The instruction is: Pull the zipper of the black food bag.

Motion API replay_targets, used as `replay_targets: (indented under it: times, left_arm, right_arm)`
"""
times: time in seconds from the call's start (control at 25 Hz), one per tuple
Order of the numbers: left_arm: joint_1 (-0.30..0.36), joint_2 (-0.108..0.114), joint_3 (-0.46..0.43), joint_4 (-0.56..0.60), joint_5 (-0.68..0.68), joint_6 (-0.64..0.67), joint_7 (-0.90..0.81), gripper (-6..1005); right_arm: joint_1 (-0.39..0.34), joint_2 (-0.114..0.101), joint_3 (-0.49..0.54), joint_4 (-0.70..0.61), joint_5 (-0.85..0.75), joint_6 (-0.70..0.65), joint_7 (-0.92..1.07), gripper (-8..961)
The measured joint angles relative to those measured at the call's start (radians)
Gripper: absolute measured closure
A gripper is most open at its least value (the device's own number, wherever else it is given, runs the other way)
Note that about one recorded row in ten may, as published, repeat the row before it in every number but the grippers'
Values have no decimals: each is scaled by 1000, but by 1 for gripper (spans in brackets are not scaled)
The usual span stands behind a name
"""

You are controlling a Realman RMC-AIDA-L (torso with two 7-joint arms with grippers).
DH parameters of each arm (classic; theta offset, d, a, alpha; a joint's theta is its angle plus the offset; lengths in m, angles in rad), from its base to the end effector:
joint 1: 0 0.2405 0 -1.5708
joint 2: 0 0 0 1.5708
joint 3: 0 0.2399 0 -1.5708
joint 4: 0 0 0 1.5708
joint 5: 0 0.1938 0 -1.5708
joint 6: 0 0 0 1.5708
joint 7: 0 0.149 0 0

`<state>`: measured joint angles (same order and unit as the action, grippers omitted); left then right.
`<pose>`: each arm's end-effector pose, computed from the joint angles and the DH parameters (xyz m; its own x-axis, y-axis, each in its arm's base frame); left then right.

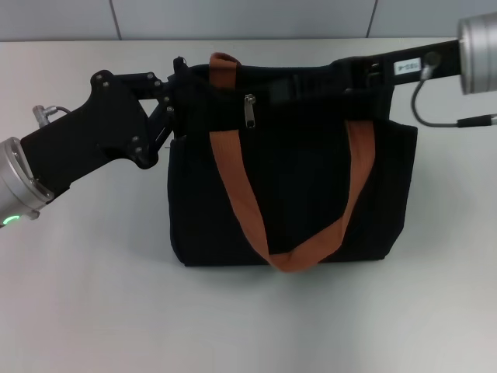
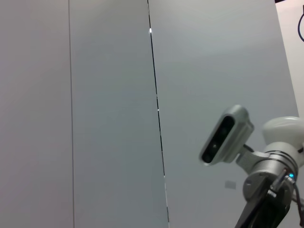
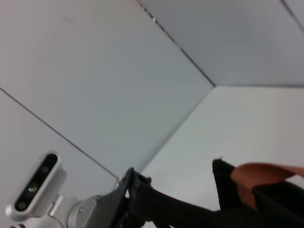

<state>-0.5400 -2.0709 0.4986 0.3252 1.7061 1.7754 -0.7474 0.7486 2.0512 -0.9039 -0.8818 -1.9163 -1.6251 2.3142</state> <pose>-0.2121 0.2939 0.0134 0.5934 -0.1745 0.7858 0.2535 -0.8860 -0.3882 0.1255 0.3541 0.0206 0.5674 -0.7358 -0.3696 -0.7113 -0.6641 0.2300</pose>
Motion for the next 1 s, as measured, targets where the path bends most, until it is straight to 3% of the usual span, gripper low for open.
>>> replay_targets:
  times: [0.16, 0.48, 0.72, 1.0]
  left_arm:
    - [0, 0, 0, 0, 0, 3, 2, 975]
    - [0, 0, 0, 0, 1, 5, 7, 976]
    - [-4, 0, 5, -2, 1, 8, 8, 976]
    - [-7, 0, 5, -2, 0, 15, 9, 976]
  right_arm:
    - [48, -5, -8, 65, -51, 32, 7, 711]
    - [103, 10, -46, 103, -118, 95, 38, 716]
    - [124, 26, -71, 106, -113, 123, 41, 719]
    - [126, 27, -75, 106, -91, 119, 54, 723]
